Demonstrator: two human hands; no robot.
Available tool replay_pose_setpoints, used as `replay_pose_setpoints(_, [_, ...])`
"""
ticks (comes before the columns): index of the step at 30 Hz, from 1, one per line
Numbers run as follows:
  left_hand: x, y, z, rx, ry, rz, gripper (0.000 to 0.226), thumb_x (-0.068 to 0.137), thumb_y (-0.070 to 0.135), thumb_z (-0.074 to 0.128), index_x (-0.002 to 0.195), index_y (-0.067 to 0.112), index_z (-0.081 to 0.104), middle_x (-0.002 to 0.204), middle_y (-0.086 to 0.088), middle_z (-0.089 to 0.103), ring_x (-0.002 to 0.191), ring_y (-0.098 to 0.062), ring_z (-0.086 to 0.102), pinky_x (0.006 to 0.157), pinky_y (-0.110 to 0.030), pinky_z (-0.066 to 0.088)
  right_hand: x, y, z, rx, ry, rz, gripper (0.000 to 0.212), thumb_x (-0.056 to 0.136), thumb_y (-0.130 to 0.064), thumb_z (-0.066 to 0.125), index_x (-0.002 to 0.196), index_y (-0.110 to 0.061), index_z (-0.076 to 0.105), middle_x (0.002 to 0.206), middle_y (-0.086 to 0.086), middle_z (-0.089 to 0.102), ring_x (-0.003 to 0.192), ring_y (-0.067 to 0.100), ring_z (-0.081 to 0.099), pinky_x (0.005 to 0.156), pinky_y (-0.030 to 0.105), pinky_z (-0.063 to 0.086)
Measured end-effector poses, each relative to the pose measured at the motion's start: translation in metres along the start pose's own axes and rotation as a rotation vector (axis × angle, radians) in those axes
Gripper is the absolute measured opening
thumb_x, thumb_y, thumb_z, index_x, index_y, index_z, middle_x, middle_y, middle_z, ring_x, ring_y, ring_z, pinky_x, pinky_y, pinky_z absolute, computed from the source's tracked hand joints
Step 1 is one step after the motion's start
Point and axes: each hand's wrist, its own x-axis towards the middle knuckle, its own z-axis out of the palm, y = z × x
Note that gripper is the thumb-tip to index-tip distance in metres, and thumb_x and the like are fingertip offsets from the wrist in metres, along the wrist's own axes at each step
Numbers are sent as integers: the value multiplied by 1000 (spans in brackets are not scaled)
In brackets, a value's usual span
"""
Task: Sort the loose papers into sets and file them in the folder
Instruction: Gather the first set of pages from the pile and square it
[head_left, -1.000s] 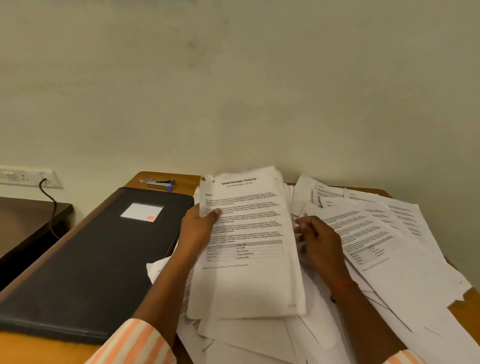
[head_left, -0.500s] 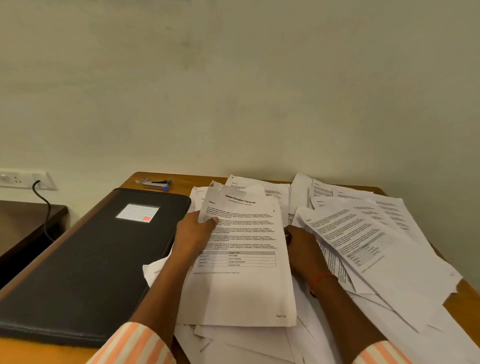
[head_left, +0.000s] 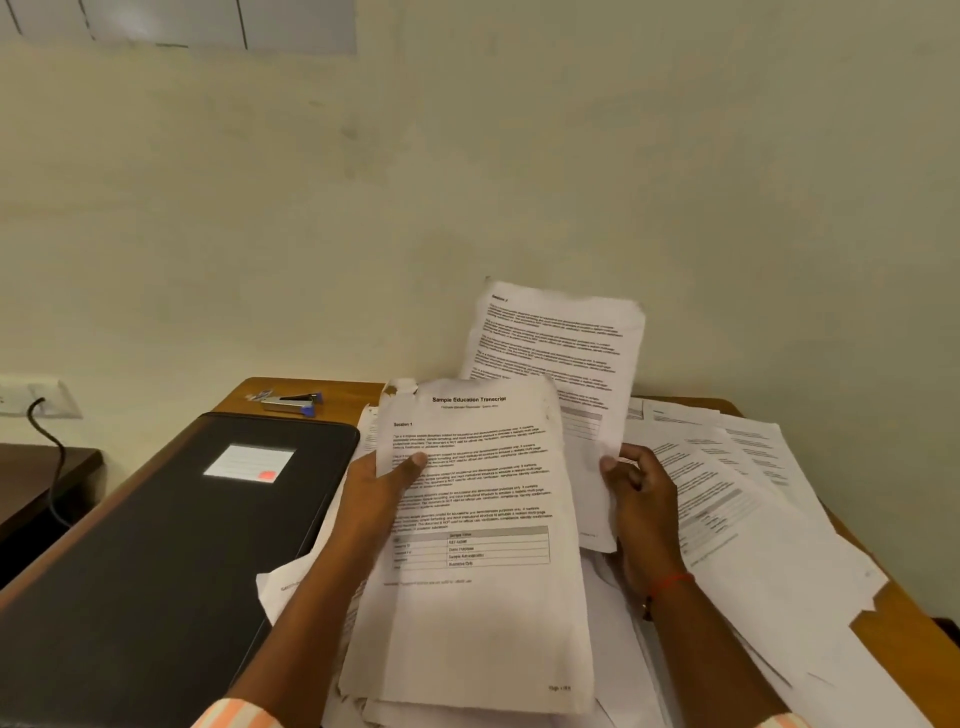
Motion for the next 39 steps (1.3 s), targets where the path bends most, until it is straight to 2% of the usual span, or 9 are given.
replay_pose_setpoints(11, [0,-2,0,9,36,55,19,95,20,67,114,15,67,101,-5,78,87,-30,77,80,-54,61,-4,1,-1,17,-138,53,6,98,-10,61,102,-10,66,99,14,75,94,39,71,78,56,59])
replay_pose_setpoints(18, [1,-2,0,8,101,137,15,95,22,67,110,19,67,99,-1,78,86,-24,77,66,-35,63,-15,-5,-6,-81,-540,175,19,100,-9,54,107,3,66,110,28,69,102,43,67,93,54,52])
replay_pose_setpoints(21, [3,-6,0,73,90,185,30,94,23,69,123,25,61,109,1,75,93,-23,76,72,-42,64,-16,-3,-4,-37,-514,151,33,102,-32,55,110,-2,66,112,28,68,102,41,67,93,60,52])
replay_pose_setpoints(23, [4,-10,1,135,47,206,55,94,27,70,143,34,47,122,5,69,99,-23,74,76,-46,64,-14,0,-1,-38,-512,131,30,93,-27,70,114,-6,64,115,22,70,107,39,68,94,65,50])
replay_pose_setpoints(26, [3,-12,7,195,43,150,74,95,31,67,155,41,24,132,9,57,106,-22,69,81,-46,63,-13,3,2,-179,-498,43,32,89,-10,74,119,-14,66,115,5,74,107,27,71,94,54,55])
replay_pose_setpoints(30, [6,-17,8,223,24,110,43,97,33,63,138,31,49,123,5,68,105,-21,71,80,-39,62,-12,5,1,-346,-432,-58,25,91,-32,73,108,-15,71,104,-2,77,97,19,73,88,49,58])
replay_pose_setpoints(34, [8,-20,6,255,34,89,35,97,31,64,132,25,57,118,3,72,99,-19,73,78,-37,63,-7,4,-4,-736,-224,-272,52,91,-63,56,71,-16,57,62,-4,62,57,10,57,57,30,48])
replay_pose_setpoints(37, [11,-21,4,279,42,64,39,94,33,68,131,25,58,121,2,71,101,-23,73,82,-48,63,-1,-7,-18,-1076,78,-394,23,93,-47,64,85,-25,63,81,-4,69,76,18,63,67,32,50])
replay_pose_setpoints(39, [12,-23,4,282,51,59,41,94,33,69,132,25,57,123,2,70,100,-22,73,81,-48,63,4,-8,-28,-1309,76,-308,32,87,-44,69,108,-21,66,106,6,68,102,28,60,85,39,47])
